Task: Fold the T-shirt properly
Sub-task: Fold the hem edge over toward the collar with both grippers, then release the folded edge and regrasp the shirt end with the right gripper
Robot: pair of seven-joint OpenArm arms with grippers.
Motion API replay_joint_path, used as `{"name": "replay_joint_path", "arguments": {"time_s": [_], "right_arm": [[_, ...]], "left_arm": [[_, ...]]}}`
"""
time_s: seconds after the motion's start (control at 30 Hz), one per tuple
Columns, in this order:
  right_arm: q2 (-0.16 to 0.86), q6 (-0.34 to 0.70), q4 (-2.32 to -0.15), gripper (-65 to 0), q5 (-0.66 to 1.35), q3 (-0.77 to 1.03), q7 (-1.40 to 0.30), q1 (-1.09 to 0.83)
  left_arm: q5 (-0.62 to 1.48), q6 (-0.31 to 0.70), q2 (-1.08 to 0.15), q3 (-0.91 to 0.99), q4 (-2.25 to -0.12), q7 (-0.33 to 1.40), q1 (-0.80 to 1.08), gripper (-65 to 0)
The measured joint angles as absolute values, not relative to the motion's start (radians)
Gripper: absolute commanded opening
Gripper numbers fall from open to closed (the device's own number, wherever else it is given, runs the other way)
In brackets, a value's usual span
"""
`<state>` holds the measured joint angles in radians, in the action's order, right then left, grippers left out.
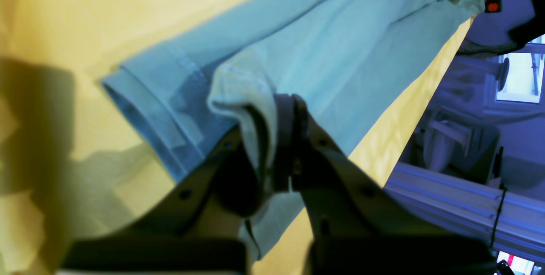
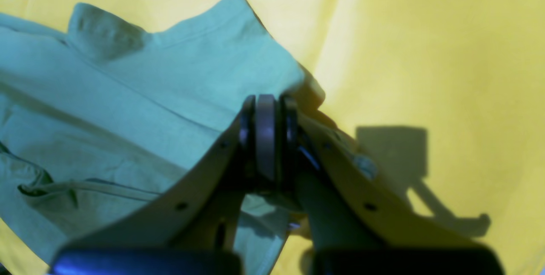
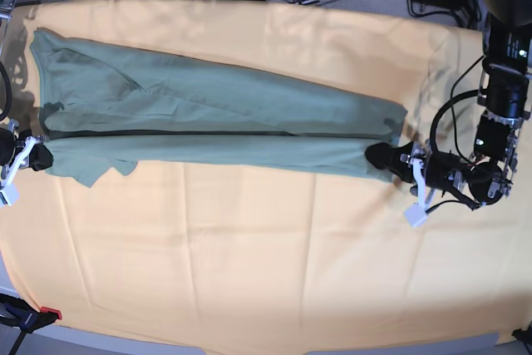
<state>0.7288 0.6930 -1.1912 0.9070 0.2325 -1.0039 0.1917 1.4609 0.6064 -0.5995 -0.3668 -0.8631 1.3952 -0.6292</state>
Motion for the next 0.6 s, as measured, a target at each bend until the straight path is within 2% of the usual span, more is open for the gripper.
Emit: {"name": "replay_joint_path", "arguments": {"time_s": [0.1,0.17,0.2,0.23,0.27,0.33,0.4,0.53,0.6], "right_arm": [[0.728,0.693,-1.191,-64.5,0.908,0.233,-1.018,0.188],[0.727,0.693,-1.191,-45.0,0.904,0.233,-1.033,0.186],[0.725,0.693,-1.191,-34.0,0.896,0.233,-1.037,0.186],[0.725,0.693,-1.191,-25.8,0.894,0.233,-1.037,0.186],[0.726,0.693,-1.191,-22.0,0.898,0.233,-1.037,0.187],[0.729,0.693,-1.191,-21.5,0.897,0.233,-1.041,0.202],[0.736,0.693,-1.191,-21.5,0.930,0.233,-1.041,0.231],[0.736,0.693,-1.192,-21.5,1.095,0.233,-1.016,0.263],[0.713,0.693,-1.192,-21.5,1.061,0.233,-1.006,0.261]], "left_arm": [[1.463,0.606,-0.602,-0.367,-0.863,1.396,-0.628,-65.0],[1.463,0.606,-0.602,-0.367,-0.863,1.396,-0.627,-65.0],[1.463,0.606,-0.602,-0.367,-0.863,1.395,-0.628,-60.2],[1.463,0.606,-0.602,-0.367,-0.863,1.395,-0.628,-53.3],[1.463,0.606,-0.602,-0.367,-0.863,1.396,-0.628,-46.1],[1.460,0.606,-0.602,-0.367,-0.863,1.396,-0.628,-33.6],[1.460,0.606,-0.604,-0.367,-0.863,1.396,-0.628,-27.6],[1.463,0.606,-0.604,-0.367,-0.863,1.396,-0.628,-27.5],[1.463,0.606,-0.604,-0.367,-0.863,1.396,-0.628,-27.5]]}}
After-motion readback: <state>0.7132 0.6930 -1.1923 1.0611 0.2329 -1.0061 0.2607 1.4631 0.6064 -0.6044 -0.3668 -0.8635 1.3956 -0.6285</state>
